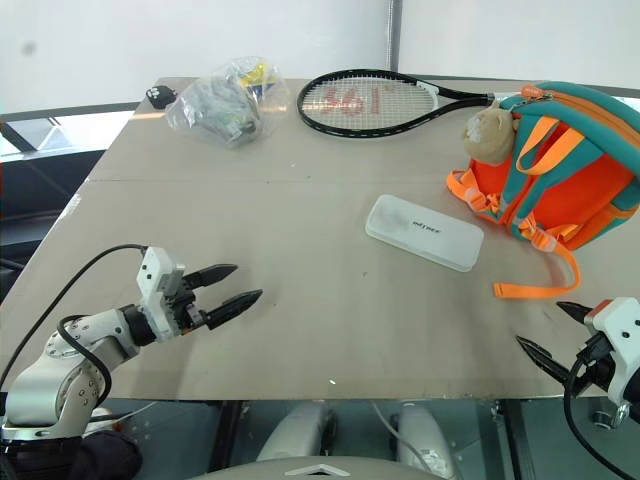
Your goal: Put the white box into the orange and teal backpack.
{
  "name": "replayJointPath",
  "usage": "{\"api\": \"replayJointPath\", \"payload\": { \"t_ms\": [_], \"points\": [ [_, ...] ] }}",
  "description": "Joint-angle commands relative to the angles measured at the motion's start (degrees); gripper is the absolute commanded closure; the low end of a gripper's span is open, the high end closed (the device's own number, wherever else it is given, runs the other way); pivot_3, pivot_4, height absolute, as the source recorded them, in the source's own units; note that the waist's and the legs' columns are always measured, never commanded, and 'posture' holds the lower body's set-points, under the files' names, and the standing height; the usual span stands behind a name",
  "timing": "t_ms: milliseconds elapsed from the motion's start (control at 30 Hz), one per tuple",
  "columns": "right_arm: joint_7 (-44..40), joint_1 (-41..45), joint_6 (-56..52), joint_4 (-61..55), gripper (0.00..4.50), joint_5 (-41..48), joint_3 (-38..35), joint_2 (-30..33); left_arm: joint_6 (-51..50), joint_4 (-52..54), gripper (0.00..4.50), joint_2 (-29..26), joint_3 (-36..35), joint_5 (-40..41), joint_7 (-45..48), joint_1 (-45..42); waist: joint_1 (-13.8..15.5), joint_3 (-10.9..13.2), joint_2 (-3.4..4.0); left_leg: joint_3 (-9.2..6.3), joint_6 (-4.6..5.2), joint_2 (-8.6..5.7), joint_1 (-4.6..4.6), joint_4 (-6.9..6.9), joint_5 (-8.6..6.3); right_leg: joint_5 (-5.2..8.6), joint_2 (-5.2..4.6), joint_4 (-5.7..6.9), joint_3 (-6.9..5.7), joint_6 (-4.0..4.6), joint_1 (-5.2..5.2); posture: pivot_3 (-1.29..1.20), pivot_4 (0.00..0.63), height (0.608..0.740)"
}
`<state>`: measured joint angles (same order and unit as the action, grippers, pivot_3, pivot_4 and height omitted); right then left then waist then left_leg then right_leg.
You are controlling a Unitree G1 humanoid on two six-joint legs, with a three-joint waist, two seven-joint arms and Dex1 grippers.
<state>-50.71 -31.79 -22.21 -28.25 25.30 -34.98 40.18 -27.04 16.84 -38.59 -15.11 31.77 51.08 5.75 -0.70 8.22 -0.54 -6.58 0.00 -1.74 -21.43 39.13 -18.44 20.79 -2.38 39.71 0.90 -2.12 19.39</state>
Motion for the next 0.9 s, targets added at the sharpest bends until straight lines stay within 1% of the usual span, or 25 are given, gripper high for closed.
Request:
{"api": "replayJointPath", "payload": {
  "t_ms": [33, 133, 267, 400, 467, 500, 533, 567, 600, 667, 700, 767, 800, 833, 900],
  "points": [
    [2.4, 0.8, -2.7, -3.7, 0.00, 2.3, -1.9, -0.1, 0.2, 1.7, 0.03, -0.5, -1.3, 1.5, 0.2, -0.7, 0.0, 0.0, 0.00, 0.00, 0.00, 0.00, 0.00, 0.00, 0.00, 0.00, 0.00, 0.00, 0.00, 0.00, 0.00, 0.00, 0.150, 0.740],
    [9.0, 4.9, -9.9, -9.6, 0.00, 5.8, -0.9, -0.3, -1.5, 2.3, 0.03, -0.1, -1.3, 2.9, -0.9, -2.7, -0.1, 0.0, 0.03, 0.00, 0.00, 0.01, 0.01, 0.00, 0.00, 0.00, 0.00, 0.01, 0.01, 0.00, 0.00, 0.00, 0.150, 0.740],
    [15.7, 9.9, -16.8, -13.0, 0.00, 7.7, 0.8, -0.4, -2.8, 2.6, 0.03, 0.4, -1.0, 4.0, -2.3, -4.5, 0.0, 0.0, 0.03, -0.01, 0.00, 0.00, 0.11, -0.01, 0.00, 0.00, 0.00, -0.02, 0.01, 0.00, -0.11, 0.00, 0.150, 0.740],
    [19.6, 14.5, -21.9, -14.7, 0.00, 11.1, 2.2, -0.6, -3.8, 3.5, 0.03, 0.7, 0.1, 3.8, -3.8, -5.7, 0.0, 0.0, 0.03, -0.01, 0.01, 0.00, 0.11, -0.07, -0.01, 0.00, 0.01, -0.08, 0.00, 0.00, -0.11, 0.00, 0.150, 0.740],
    [24.1, 19.4, -26.4, -13.0, 0.00, 11.6, 4.7, -1.1, -5.3, 4.0, 0.03, 1.3, 1.0, 4.2, -5.3, -7.9, 0.0, 0.0, 0.03, -0.01, 0.01, 0.00, 0.11, -0.07, -0.01, 0.00, 0.01, -0.07, -0.01, 0.00, -0.11, 0.00, 0.150, 0.740],
    [27.0, 22.3, -28.7, -11.5, 0.50, 10.9, 6.3, -1.5, -6.5, 4.3, 0.00, 1.8, 1.3, 4.8, -6.4, -9.2, 0.0, 0.0, 0.02, -0.01, 0.01, 0.00, 0.11, -0.07, -0.01, 0.00, 0.01, -0.07, -0.01, 0.00, -0.11, 0.00, 0.150, 0.740],
    [29.1, 24.4, -30.5, -10.5, 0.82, 10.4, 7.4, -1.8, -7.5, 4.5, 0.00, 2.2, 1.5, 5.2, -7.2, -10.1, 0.0, 0.0, 0.02, 0.00, 0.01, -0.01, 0.12, -0.05, -0.01, 0.00, 0.01, -0.07, 0.00, 0.00, -0.13, 0.00, 0.150, 0.740],
    [30.5, 26.2, -31.3, -9.5, 1.46, 9.1, 9.1, -1.8, -8.5, 4.9, 0.00, 2.5, 1.7, 5.9, -7.9, -11.1, -0.1, 0.0, 0.02, 0.00, 0.01, -0.01, 0.14, -0.04, -0.01, 0.00, 0.01, -0.07, 0.00, 0.00, -0.16, 0.00, 0.150, 0.740],
    [31.0, 27.1, -31.4, -8.8, 1.55, 8.0, 10.5, -1.5, -9.2, 5.2, 0.00, 2.7, 2.0, 6.0, -8.6, -11.9, -0.1, 0.0, 0.02, 0.01, 0.01, -0.02, 0.16, -0.01, 0.00, 0.00, 0.01, -0.07, 0.01, 0.00, -0.19, 0.00, 0.150, 0.740],
    [32.3, 28.6, -31.3, -7.4, 2.06, 5.8, 13.0, -1.1, -10.7, 5.7, 0.00, 3.2, 2.7, 6.3, -10.2, -13.5, -0.1, 0.0, 0.03, -0.02, 0.01, -0.03, 0.20, -0.10, -0.01, 0.00, 0.01, -0.09, -0.01, 0.00, -0.19, 0.00, 0.150, 0.740],
    [33.3, 29.4, -31.3, -6.3, 2.71, 4.4, 14.2, -1.1, -11.9, 5.8, 0.00, 3.7, 3.0, 6.5, -11.5, -14.8, 0.0, 0.0, 0.03, -0.01, 0.01, -0.01, 0.15, -0.16, 0.00, 0.00, 0.05, -0.10, 0.00, 0.00, -0.13, 0.00, 0.150, 0.740],
    [34.8, 30.7, -31.3, -4.2, 3.44, 1.7, 16.3, -0.9, -14.6, 5.6, 0.00, 4.6, 4.0, 6.6, -14.2, -17.4, 0.0, 0.0, 0.03, 0.01, 0.01, -0.01, 0.16, -0.15, 0.00, 0.00, 0.04, -0.09, 0.01, 0.00, -0.14, 0.00, 0.150, 0.740],
    [35.6, 31.4, -31.1, -3.1, 4.11, 0.4, 17.2, -1.1, -17.0, 5.6, 0.00, 4.8, 4.9, 6.2, -16.4, -19.1, 0.0, 0.0, 0.03, 0.01, 0.01, -0.02, 0.16, -0.13, 0.00, 0.00, 0.04, -0.09, 0.01, 0.00, -0.15, 0.00, 0.150, 0.740],
    [36.0, 32.0, -30.8, -2.1, 4.43, -0.5, 17.9, -1.3, -19.6, 5.5, 0.00, 5.0, 6.0, 5.8, -18.5, -20.8, 0.0, 0.0, 0.02, 0.00, 0.01, -0.04, 0.15, -0.11, 0.00, 0.00, 0.03, -0.08, 0.00, 0.00, -0.16, 0.00, 0.150, 0.740],
    [37.0, 33.6, -29.7, -0.1, 4.43, -2.9, 20.0, -1.8, -22.6, 4.7, 0.00, 6.3, 8.8, 5.6, -20.3, -25.3, 0.0, 0.0, 0.01, 0.00, 0.01, -0.04, 0.16, -0.08, 0.00, 0.00, 0.05, -0.06, 0.00, 0.00, -0.16, 0.00, 0.150, 0.740]
  ]
}}
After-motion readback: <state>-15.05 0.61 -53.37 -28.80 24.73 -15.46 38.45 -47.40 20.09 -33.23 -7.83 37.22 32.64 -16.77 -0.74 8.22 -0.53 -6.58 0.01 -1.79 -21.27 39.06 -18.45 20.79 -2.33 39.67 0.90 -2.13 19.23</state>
